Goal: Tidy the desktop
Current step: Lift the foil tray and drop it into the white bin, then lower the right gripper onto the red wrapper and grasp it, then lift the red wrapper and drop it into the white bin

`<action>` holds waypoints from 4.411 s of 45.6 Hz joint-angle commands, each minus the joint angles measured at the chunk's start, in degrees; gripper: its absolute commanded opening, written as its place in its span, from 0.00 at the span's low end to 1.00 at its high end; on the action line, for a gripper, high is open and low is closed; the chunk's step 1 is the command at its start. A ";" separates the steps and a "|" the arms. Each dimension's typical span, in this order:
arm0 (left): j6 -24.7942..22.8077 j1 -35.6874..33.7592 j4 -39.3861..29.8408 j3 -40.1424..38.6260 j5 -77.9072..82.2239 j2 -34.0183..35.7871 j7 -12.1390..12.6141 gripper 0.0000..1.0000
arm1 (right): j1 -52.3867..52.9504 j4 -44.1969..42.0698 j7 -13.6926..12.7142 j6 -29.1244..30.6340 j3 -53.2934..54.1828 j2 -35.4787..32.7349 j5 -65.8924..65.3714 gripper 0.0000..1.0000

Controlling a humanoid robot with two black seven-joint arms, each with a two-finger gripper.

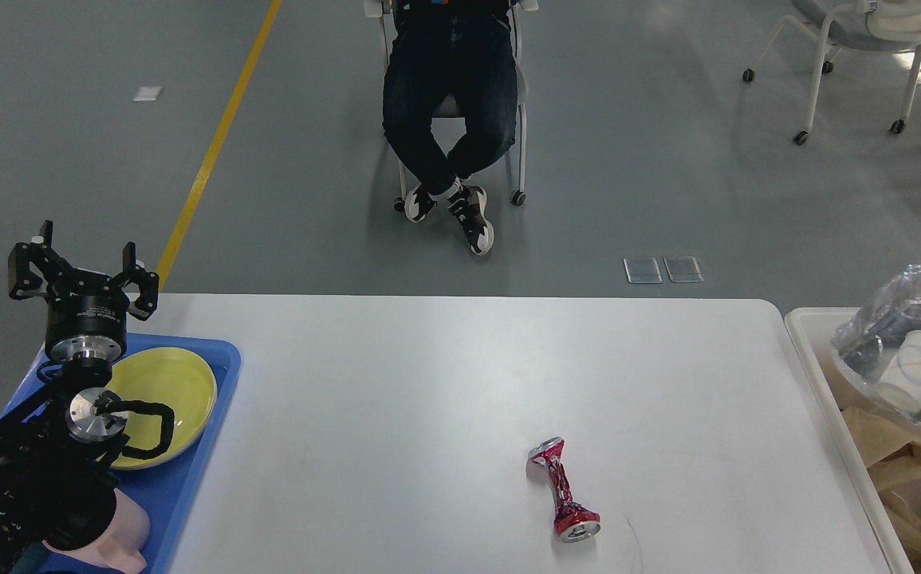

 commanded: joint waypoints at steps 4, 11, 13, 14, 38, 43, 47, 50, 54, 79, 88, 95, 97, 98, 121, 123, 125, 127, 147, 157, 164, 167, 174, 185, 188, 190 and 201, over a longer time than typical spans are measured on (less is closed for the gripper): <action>0.00 0.00 0.00 0.00 -0.07 0.00 0.02 0.97 | -4.07 -0.13 -0.23 -3.91 0.03 -1.65 0.13 0.20; 0.00 0.00 0.00 0.00 0.02 0.00 -0.07 0.97 | -6.79 -0.05 -0.23 -10.85 0.03 -1.65 0.13 0.84; 0.00 0.00 0.00 0.00 0.02 0.00 0.02 0.97 | -7.23 -0.04 -0.23 -12.79 0.29 -1.56 0.13 1.00; 0.00 0.00 0.00 0.00 0.02 0.00 0.02 0.97 | -7.32 0.04 -0.23 -13.05 0.56 -1.47 0.13 1.00; 0.00 0.00 0.00 0.00 0.02 0.00 0.02 0.97 | 17.27 14.80 -0.14 -12.71 -0.32 4.59 0.57 1.00; 0.00 0.00 0.00 0.00 0.02 0.00 0.02 0.97 | 24.48 18.93 -0.14 -12.71 -6.63 8.80 0.66 1.00; 0.00 0.00 0.00 0.00 0.02 0.00 -0.07 0.97 | 30.02 21.75 -0.14 -12.88 -13.75 13.63 2.67 1.00; 0.00 0.00 0.00 0.00 0.02 0.00 0.02 0.97 | 33.27 22.80 -0.14 -12.79 -18.76 17.15 6.97 1.00; 0.00 0.00 0.00 0.00 0.02 0.00 0.02 0.97 | 37.06 24.38 -0.14 -12.71 -25.62 21.90 13.04 1.00; 0.00 0.00 0.00 0.00 0.02 0.00 0.02 0.97 | 66.94 43.98 -0.14 27.80 -32.58 36.94 14.81 1.00; 0.00 0.00 0.00 0.00 0.02 0.00 0.02 0.97 | 78.10 50.84 -0.14 31.22 -30.82 37.47 14.81 1.00; 0.00 0.00 0.00 0.00 0.02 0.00 -0.07 0.97 | 74.52 51.20 -0.14 30.28 -29.94 39.57 14.90 1.00; 0.00 0.00 0.00 0.00 0.02 0.00 0.02 0.97 | 69.44 50.67 -0.14 29.23 -29.94 41.41 14.90 1.00; 0.00 0.00 0.00 0.00 -0.07 0.00 0.02 0.97 | 67.67 50.49 -0.14 28.52 -29.85 42.20 14.90 1.00; 0.00 0.00 0.00 0.00 0.02 0.00 0.02 0.97 | 39.62 46.71 -0.41 0.22 -30.55 49.51 14.37 0.99; 0.00 0.00 0.00 0.00 -0.07 0.00 0.02 0.97 | 38.83 46.71 -0.41 -0.14 -30.56 49.51 14.20 0.97; 0.00 0.00 0.00 0.00 -0.07 0.00 0.02 0.97 | 37.86 46.71 -0.41 -0.40 -30.47 49.59 13.50 0.93; 0.00 0.00 0.00 0.00 -0.07 0.00 0.02 0.97 | 36.89 46.71 -0.41 -0.84 -30.47 49.77 12.01 0.90; 0.00 0.00 0.00 0.00 0.02 0.00 0.02 0.97 | 27.93 44.78 -0.41 -10.95 -30.29 51.00 -1.62 0.89; 0.00 0.00 0.00 0.00 0.02 0.00 0.02 0.97 | 26.52 44.43 -0.41 -14.98 -30.12 50.91 -1.80 0.83; 0.00 0.00 0.00 0.00 0.02 0.00 0.02 0.97 | 26.52 44.78 -0.41 -17.28 -30.47 50.74 -1.80 0.50; 0.00 0.00 0.00 0.00 0.02 0.00 0.02 0.97 | 26.43 44.69 -0.41 -17.19 -30.56 50.74 -1.89 0.39; 0.00 0.00 0.00 0.00 0.02 0.00 0.02 0.97 | 25.99 44.34 -0.41 -17.28 -30.64 50.74 -2.24 0.38; 0.00 0.00 0.00 0.00 0.02 0.00 -0.07 0.97 | 25.64 44.25 -0.41 -17.28 -31.26 50.74 -2.59 0.18; 0.00 0.00 0.00 0.00 0.02 0.00 0.02 0.97 | 26.08 44.51 -0.41 -16.67 -31.17 50.65 -2.50 0.05; 0.00 0.00 0.00 0.00 0.02 0.00 -0.07 0.97 | 26.69 44.60 -0.41 -16.57 -31.17 50.39 -2.50 0.00; 0.00 0.00 0.00 0.00 0.02 0.00 -0.07 0.97 | 36.87 49.69 0.21 -11.39 -28.01 42.93 -2.42 0.00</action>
